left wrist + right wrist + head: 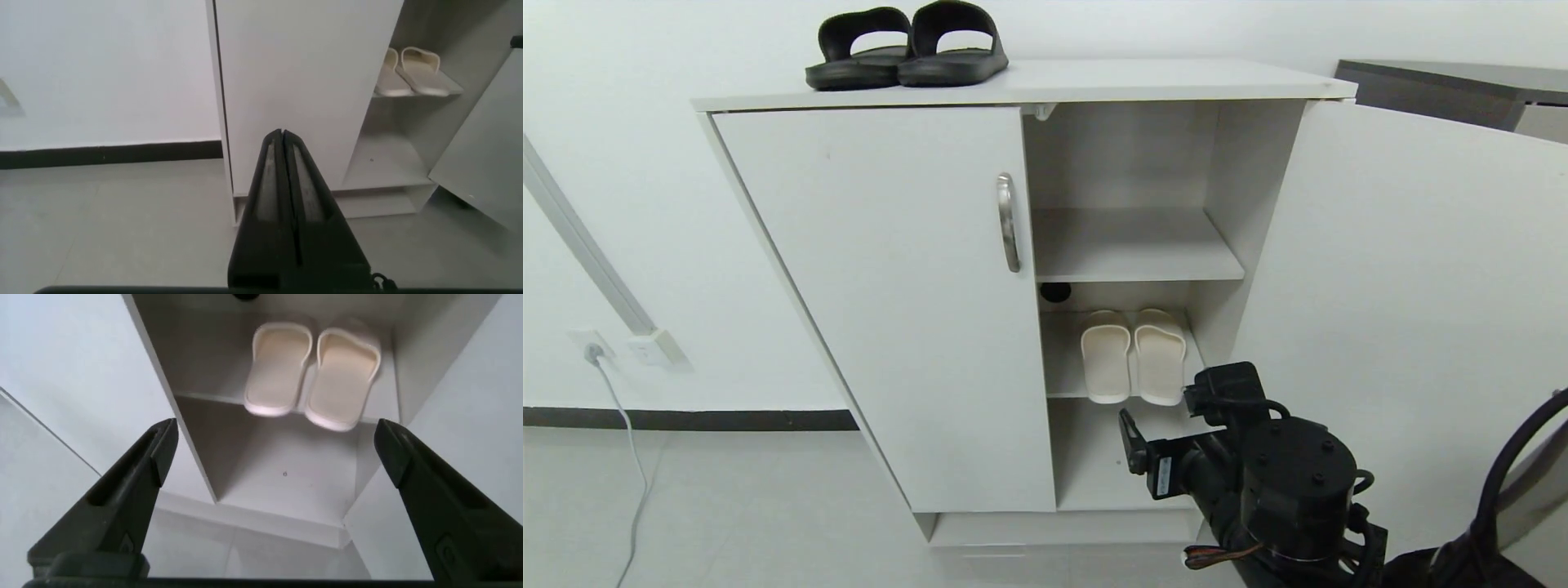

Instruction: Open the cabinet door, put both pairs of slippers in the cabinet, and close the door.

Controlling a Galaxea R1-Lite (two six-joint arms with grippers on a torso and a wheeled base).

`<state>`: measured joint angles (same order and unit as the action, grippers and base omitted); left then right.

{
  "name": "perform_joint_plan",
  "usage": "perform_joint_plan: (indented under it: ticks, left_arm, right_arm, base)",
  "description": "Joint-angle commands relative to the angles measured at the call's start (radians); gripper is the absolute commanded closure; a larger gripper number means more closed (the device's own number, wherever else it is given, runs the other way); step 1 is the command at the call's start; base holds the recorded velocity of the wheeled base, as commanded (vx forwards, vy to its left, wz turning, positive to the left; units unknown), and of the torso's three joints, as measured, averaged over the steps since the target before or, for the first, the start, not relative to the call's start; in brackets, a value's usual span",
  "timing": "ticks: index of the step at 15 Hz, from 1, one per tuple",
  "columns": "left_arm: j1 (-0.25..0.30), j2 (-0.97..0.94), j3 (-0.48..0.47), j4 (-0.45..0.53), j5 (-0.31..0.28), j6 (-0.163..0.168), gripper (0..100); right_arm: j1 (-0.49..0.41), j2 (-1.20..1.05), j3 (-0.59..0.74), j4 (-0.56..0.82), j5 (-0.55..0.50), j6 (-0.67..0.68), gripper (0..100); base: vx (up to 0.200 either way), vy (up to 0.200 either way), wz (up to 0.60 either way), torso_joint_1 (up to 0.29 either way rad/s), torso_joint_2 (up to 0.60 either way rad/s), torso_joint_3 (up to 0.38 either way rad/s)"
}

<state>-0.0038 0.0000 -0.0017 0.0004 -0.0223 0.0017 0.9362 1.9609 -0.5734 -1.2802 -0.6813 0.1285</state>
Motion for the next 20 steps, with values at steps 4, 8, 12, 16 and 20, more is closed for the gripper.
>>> perform_joint_plan:
  ticks: [4, 8, 12, 16, 20]
  left_arm:
    - [0.001, 0.002, 0.0, 0.0, 0.001, 0.0, 100]
    - [0.001, 0.002, 0.0, 0.0, 0.001, 0.0, 100]
    - [0.001, 0.002, 0.0, 0.0, 0.001, 0.0, 100]
    - [0.001, 0.002, 0.0, 0.0, 0.001, 0.001, 100]
    - [0.001, 0.002, 0.0, 0.0, 0.001, 0.001, 100]
  right_arm:
    - [-0.004, 0.007, 0.026, -0.004, 0.005, 0.002, 0]
    - [-0.01, 0.032, 0.03, -0.014, 0.006, 0.002, 0]
    - [-0.008, 0.053, 0.03, -0.051, 0.003, -0.001, 0]
    - [-0.008, 0.055, 0.032, -0.051, 0.003, -0.001, 0]
    - [-0.008, 0.055, 0.032, -0.05, 0.003, -0.001, 0]
  base:
    - [0.0, 0.0, 0.0, -0.001, 0.0, 0.145]
    - [0.0, 0.0, 0.0, 0.002, 0.0, 0.013]
    - [0.0, 0.05, 0.0, 0.001, 0.0, 0.001]
    - [0.0, 0.2, 0.0, 0.007, 0.0, 0.006]
    - [0.0, 0.2, 0.0, 0.002, 0.0, 0.001]
